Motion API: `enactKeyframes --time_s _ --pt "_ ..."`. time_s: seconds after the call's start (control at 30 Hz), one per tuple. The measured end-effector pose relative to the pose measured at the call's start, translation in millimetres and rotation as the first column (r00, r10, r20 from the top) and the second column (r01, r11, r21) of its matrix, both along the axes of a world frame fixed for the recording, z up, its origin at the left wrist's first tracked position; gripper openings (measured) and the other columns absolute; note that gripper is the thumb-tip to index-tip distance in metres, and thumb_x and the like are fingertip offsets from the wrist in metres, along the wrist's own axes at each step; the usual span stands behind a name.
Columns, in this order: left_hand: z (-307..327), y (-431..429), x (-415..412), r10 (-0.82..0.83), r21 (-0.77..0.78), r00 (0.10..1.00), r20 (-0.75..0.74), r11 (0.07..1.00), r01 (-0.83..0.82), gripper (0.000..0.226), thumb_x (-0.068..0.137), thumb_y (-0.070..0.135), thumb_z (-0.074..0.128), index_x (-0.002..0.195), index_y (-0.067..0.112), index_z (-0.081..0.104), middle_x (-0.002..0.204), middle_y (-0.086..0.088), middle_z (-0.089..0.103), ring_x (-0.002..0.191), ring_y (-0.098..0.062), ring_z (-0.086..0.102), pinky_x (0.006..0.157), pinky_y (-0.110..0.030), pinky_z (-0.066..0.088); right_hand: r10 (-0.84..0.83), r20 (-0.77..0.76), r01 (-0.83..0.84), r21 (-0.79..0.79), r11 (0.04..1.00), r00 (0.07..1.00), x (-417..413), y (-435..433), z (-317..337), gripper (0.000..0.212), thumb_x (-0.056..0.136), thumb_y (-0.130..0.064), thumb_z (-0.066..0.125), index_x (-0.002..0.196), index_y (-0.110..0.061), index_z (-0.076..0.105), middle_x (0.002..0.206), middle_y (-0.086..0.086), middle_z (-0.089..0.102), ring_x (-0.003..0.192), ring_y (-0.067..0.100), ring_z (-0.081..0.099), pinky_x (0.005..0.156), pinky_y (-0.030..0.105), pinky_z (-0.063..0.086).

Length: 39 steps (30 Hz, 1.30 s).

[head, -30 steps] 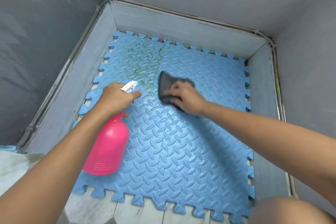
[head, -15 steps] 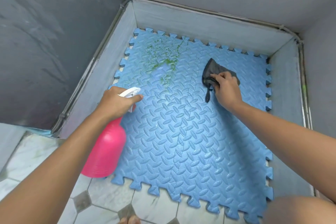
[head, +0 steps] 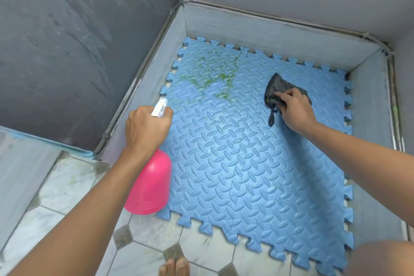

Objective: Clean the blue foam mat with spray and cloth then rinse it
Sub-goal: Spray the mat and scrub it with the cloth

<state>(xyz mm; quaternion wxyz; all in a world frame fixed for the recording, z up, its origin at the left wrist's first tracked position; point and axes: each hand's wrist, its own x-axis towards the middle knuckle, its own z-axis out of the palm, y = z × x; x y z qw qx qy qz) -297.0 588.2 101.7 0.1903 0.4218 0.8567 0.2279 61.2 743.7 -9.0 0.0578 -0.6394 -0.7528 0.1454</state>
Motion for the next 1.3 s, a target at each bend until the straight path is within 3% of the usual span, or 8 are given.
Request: enactKeyframes --time_s 0.13,0.33,0.53,0.73,0.93,1.13,1.2,1.3 --pt "-2 1 -10 -0.037 -0.014 0.999 0.002 0.999 0.037 0.047 0.088 0.041 0.062 0.055 0.015 0.040 0.057 -0.005 0.048 0.069 -0.038 0.055 0.062 -0.038 0.038 0.001 0.024 -0.001 0.005 1.000 1.000 -2 -3 1 0.043 0.101 -0.019 0.050 0.144 -0.024 0.052 0.135 0.008 0.046 0.111 0.038 0.043 0.094 0.042 0.039" --pt "-4 -8 -15 -0.057 -0.108 0.992 -0.113 0.993 0.045 0.045 0.090 0.049 0.059 0.067 0.010 0.062 0.077 -0.014 0.060 0.080 -0.038 0.055 0.073 -0.040 0.045 0.019 0.028 -0.018 -0.037 0.999 0.999 -1 5 2 0.042 0.099 -0.021 0.056 0.141 -0.026 0.056 0.133 0.011 0.048 0.114 0.041 0.046 0.097 0.048 0.042" --pt "-7 -18 -27 -0.130 -0.043 0.991 0.043 0.990 0.132 0.054 0.089 0.035 0.072 0.054 0.011 0.039 0.051 -0.006 0.043 0.058 -0.032 0.046 0.056 -0.036 0.034 -0.074 -0.007 0.074 -0.036 0.997 0.997 -34 6 7 0.036 0.097 -0.025 0.053 0.132 -0.024 0.063 0.127 0.016 0.050 0.110 0.043 0.051 0.096 0.046 0.046" --pt "-7 -34 -39 -0.095 0.112 0.994 0.061 0.990 0.088 0.051 0.084 0.047 0.062 0.068 -0.001 0.063 0.062 -0.021 0.061 0.073 -0.042 0.064 0.073 -0.046 0.053 0.162 -0.035 -0.163 -0.023 0.986 0.986 -175 -17 14 0.037 0.099 -0.027 0.052 0.136 -0.025 0.059 0.129 0.013 0.050 0.111 0.038 0.049 0.092 0.045 0.047" --pt "2 -37 -45 -0.097 0.100 0.995 0.036 0.991 0.093 0.047 0.094 0.033 0.067 0.067 -0.004 0.059 0.058 -0.015 0.053 0.077 -0.044 0.058 0.076 -0.040 0.043 0.503 -0.090 -0.508 -0.034 0.861 0.859 -310 -75 17 0.030 0.097 -0.025 0.050 0.125 -0.020 0.062 0.120 0.009 0.049 0.106 0.035 0.048 0.083 0.041 0.045" --pt "2 -41 -50 -0.093 0.082 0.994 0.050 0.993 0.089 0.046 0.096 0.034 0.065 0.066 -0.001 0.057 0.057 -0.010 0.050 0.077 -0.041 0.055 0.076 -0.042 0.042 0.641 -0.043 -0.642 -0.008 0.767 0.766 -234 -52 16 0.043 0.091 -0.025 0.052 0.133 -0.032 0.056 0.121 0.005 0.053 0.103 0.031 0.054 0.087 0.043 0.049" --pt "2 -41 -51 -0.097 0.081 0.994 0.049 0.992 0.093 0.045 0.095 0.036 0.065 0.070 0.000 0.063 0.061 -0.014 0.057 0.078 -0.040 0.058 0.078 -0.044 0.046 0.561 0.013 -0.561 0.030 0.827 0.828 -184 -26 13 0.041 0.091 -0.025 0.054 0.132 -0.034 0.055 0.123 0.007 0.053 0.107 0.034 0.055 0.089 0.046 0.050" --pt "1 -41 -51 -0.093 0.083 0.993 0.066 0.993 0.087 0.044 0.095 0.037 0.065 0.071 0.000 0.065 0.065 -0.016 0.061 0.079 -0.040 0.060 0.077 -0.044 0.048 0.219 0.038 -0.222 0.067 0.973 0.975 -107 16 10 0.039 0.093 -0.023 0.055 0.132 -0.030 0.058 0.128 0.015 0.051 0.110 0.044 0.054 0.094 0.050 0.049"
